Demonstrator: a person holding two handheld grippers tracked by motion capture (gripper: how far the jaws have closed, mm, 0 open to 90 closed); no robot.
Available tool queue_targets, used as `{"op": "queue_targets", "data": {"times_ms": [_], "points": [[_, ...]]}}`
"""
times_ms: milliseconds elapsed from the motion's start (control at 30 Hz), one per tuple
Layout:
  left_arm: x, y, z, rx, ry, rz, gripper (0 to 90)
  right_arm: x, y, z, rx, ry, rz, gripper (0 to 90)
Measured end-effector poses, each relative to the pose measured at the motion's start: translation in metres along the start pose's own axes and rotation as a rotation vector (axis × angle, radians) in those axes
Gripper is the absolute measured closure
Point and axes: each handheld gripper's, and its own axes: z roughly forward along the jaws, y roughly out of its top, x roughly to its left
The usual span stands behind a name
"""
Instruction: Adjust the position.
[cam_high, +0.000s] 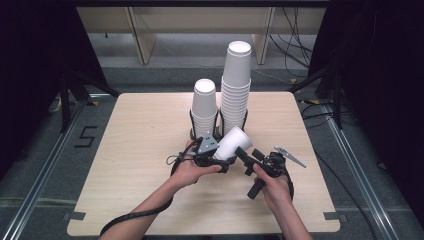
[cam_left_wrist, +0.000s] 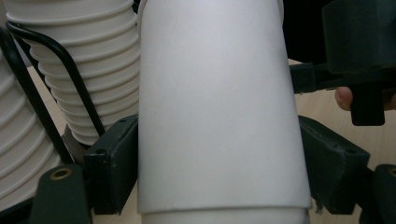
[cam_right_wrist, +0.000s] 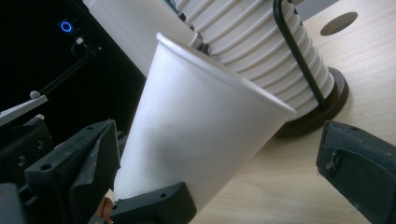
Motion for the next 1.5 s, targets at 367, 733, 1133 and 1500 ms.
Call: {"op": "queue_targets", "data": {"times_ms": [367, 733, 1133, 1500], "points": [[-0.005, 0.001, 0.005, -0.007, -0.002, 0.026, 21.4, 0.003, -0.002, 0.008, 0.021, 0.011, 0.127, 0.6], [-0.008, 0.000, 0.007, -0.004, -0.006, 0.034, 21.4, -0.001, -0.003, 0.019, 0.026, -0.005, 0.203, 0.8], [-0.012, -0.003, 0.009, 0.002, -0.007, 0.045, 21.3, -0.003, 0.000, 0.027, 0.022, -0.016, 0.239, 1.3], [-0.014, -0.004, 0.009, 0.000, -0.004, 0.050, 21.2, -0.001, -0.001, 0.028, 0.020, -0.004, 0.282, 8.3]]}}
